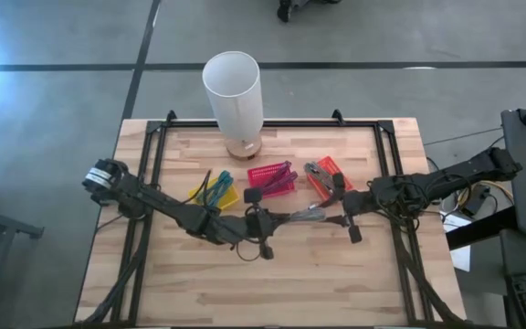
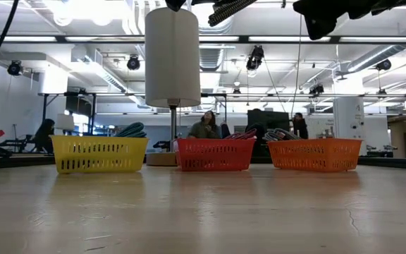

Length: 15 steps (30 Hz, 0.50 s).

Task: Pick & Place USB Port
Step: Put the black and white charger cable into the orange bin

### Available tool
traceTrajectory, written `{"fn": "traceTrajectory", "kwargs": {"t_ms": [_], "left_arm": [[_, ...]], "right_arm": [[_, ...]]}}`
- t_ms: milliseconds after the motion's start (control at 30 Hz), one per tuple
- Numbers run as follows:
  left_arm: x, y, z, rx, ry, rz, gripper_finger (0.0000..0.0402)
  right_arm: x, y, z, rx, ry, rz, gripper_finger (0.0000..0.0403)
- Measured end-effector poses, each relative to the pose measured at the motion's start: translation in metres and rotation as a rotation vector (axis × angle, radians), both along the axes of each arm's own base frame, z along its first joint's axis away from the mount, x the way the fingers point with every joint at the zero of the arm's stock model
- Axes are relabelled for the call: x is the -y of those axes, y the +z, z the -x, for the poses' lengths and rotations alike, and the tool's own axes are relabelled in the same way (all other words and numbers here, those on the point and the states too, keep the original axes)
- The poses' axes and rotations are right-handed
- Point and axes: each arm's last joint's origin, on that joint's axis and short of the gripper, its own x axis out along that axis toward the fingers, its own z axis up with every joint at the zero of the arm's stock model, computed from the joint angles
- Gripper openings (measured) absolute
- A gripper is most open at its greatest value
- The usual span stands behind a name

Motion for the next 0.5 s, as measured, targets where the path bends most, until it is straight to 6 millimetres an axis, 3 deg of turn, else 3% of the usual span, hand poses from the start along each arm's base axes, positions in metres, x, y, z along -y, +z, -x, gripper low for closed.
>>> {"fn": "traceTrajectory", "kwargs": {"t_ms": [500], "left_arm": [[-0.001,0.0,-0.001,0.001,-0.027,0.013,0.0012]], "right_arm": [[-0.001,0.015,-0.002,0.147,-0.004,-0.056,0.0132]]}}
